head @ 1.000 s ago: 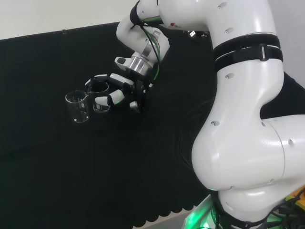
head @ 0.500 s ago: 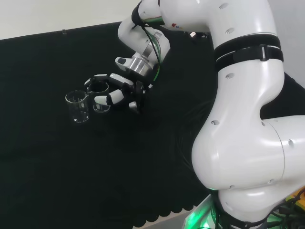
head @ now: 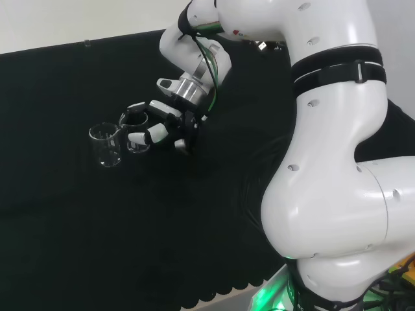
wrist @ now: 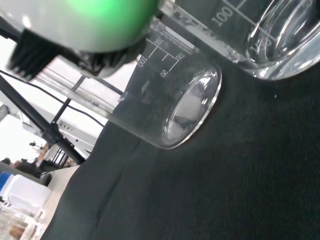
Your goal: Pick up the beaker on the right.
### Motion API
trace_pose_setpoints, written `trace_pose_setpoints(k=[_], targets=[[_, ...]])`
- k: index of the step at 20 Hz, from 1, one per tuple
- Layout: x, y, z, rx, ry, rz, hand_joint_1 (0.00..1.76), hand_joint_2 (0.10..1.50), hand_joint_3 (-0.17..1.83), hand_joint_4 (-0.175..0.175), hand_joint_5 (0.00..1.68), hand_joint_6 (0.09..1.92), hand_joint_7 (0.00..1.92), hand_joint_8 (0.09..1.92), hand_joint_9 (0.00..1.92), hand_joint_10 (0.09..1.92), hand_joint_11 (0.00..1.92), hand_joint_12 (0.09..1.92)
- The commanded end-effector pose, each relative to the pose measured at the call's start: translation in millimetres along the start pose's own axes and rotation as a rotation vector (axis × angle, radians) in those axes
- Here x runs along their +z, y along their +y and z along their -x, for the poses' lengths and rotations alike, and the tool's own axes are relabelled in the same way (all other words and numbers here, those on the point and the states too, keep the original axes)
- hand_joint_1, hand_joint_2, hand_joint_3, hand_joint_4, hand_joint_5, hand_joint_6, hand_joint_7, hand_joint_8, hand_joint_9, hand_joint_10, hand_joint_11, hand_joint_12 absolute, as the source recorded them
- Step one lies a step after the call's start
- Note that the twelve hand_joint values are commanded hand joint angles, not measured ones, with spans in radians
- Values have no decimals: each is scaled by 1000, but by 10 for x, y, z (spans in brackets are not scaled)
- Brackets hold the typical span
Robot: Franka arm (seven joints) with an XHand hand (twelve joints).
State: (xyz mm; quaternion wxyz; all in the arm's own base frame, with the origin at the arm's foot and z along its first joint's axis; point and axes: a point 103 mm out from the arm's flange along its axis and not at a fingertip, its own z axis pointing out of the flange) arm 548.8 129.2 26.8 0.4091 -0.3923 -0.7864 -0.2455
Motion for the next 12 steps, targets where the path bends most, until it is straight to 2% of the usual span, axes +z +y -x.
trace_pose_setpoints(k=[1, 2, 3, 5, 8, 12], targets=[[-43, -17, -18, 9, -56, 71, 1152, 675, 687, -28, 1096, 842, 1135, 464, 1113, 394, 649, 1144], [-58, -23, -22, 9, -63, 84, 1165, 700, 648, -61, 1137, 822, 1199, 421, 1166, 359, 721, 1099], [-77, -29, -26, 10, -68, 97, 1214, 771, 498, -108, 1164, 760, 1227, 476, 1214, 327, 786, 1061], [-118, -41, -34, 10, -77, 117, 1276, 896, 224, -158, 1207, 640, 1255, 533, 1301, 242, 898, 988], [-189, -55, -51, 1, -79, 133, 1305, 944, 75, -174, 1284, 477, 1337, 417, 1419, 135, 1028, 897], [-295, -72, -95, -11, -103, 134, 1314, 937, 45, -175, 1364, 318, 1435, 233, 1530, 87, 1109, 832]])
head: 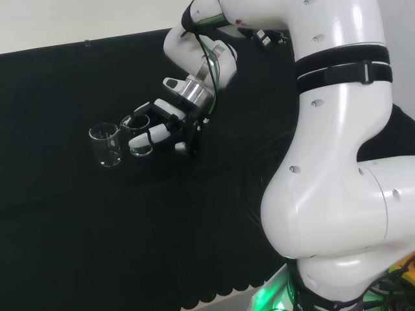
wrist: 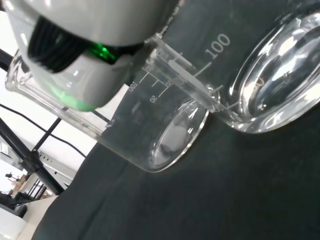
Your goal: Pick up the beaker on the right.
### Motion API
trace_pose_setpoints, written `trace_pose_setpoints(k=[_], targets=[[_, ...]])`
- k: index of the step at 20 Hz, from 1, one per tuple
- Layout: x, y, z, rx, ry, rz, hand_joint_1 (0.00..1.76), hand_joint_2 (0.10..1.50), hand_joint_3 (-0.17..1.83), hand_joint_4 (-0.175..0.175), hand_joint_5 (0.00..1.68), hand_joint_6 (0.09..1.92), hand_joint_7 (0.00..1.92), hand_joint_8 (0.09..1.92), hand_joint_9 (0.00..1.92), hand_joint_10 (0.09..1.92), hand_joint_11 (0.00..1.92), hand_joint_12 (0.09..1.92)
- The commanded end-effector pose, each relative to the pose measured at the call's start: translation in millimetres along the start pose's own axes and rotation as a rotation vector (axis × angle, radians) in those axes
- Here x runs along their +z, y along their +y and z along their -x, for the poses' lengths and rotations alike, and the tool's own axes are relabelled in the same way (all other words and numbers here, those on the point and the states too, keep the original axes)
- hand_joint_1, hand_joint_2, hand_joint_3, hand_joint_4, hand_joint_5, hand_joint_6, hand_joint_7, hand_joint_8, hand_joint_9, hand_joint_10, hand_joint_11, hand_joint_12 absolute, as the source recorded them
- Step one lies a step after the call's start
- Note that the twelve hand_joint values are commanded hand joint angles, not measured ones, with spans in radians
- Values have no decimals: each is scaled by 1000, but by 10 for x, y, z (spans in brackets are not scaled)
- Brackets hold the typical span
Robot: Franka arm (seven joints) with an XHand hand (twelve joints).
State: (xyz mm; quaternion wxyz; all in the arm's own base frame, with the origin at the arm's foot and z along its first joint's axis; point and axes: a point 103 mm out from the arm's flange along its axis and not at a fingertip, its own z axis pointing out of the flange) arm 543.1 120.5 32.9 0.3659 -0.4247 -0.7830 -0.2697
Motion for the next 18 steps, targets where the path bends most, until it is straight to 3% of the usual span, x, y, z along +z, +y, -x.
trace_pose_setpoints(k=[1, 3, 5, 11, 18], targets=[[-253, 40, -53, -28, -44, 36, 1315, 935, 45, -175, 1372, 304, 1445, 215, 1544, 87, 1118, 827], [-309, 39, -70, -36, -49, 40, 1382, 936, 35, -175, 1354, 325, 1360, 439, 1516, 87, 1126, 818], [-363, 44, -92, -46, -51, 43, 1409, 941, 25, -175, 1329, 373, 1324, 533, 1501, 87, 1128, 815], [-511, 55, -190, -77, -67, 20, 1418, 943, 19, -175, 1317, 397, 1321, 554, 1494, 87, 1134, 815], [-619, 5, -260, -71, -91, -13, 1418, 943, 18, -175, 1318, 397, 1325, 548, 1495, 87, 1139, 816]])
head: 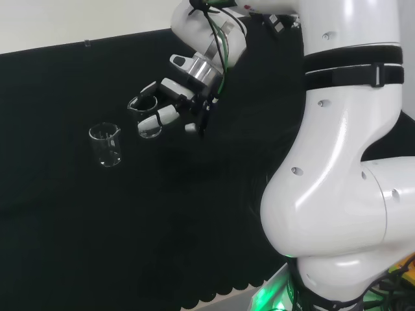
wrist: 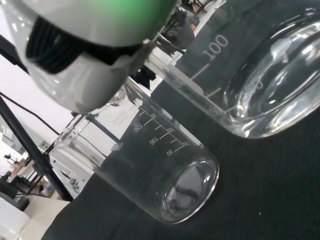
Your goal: Pick up the beaker on the right.
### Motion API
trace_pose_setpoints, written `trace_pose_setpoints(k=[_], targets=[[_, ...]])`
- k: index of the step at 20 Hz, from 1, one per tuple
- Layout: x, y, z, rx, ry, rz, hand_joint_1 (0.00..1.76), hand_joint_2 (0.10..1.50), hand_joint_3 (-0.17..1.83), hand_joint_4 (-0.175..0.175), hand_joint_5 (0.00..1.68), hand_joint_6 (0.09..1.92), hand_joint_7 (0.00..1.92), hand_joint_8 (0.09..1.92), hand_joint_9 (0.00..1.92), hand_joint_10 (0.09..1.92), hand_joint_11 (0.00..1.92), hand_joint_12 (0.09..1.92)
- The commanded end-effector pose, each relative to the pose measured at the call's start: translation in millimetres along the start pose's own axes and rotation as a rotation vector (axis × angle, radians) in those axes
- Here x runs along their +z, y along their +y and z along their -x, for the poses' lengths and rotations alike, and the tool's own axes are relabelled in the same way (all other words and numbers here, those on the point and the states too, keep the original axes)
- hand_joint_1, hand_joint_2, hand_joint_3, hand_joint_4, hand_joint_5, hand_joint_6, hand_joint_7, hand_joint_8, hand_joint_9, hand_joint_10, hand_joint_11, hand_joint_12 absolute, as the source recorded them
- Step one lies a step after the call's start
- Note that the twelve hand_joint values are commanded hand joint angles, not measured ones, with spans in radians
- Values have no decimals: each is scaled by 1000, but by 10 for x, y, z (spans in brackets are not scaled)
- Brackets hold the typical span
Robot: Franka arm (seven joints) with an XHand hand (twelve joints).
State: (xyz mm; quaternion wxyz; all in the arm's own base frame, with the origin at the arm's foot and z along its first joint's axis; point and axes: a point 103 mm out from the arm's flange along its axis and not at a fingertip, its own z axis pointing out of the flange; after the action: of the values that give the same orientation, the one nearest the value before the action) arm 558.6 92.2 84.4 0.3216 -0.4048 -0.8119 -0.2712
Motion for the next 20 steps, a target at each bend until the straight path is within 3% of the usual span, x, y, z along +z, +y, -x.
trace_pose_setpoints(k=[1, 20], targets=[[-70, -51, -42, 12, -14, -29, 1419, 942, 17, -175, 1318, 397, 1325, 547, 1496, 87, 1140, 816], [-213, -111, -223, 29, -76, -103, 1419, 942, 15, -175, 1324, 386, 1332, 533, 1498, 87, 1153, 816]])
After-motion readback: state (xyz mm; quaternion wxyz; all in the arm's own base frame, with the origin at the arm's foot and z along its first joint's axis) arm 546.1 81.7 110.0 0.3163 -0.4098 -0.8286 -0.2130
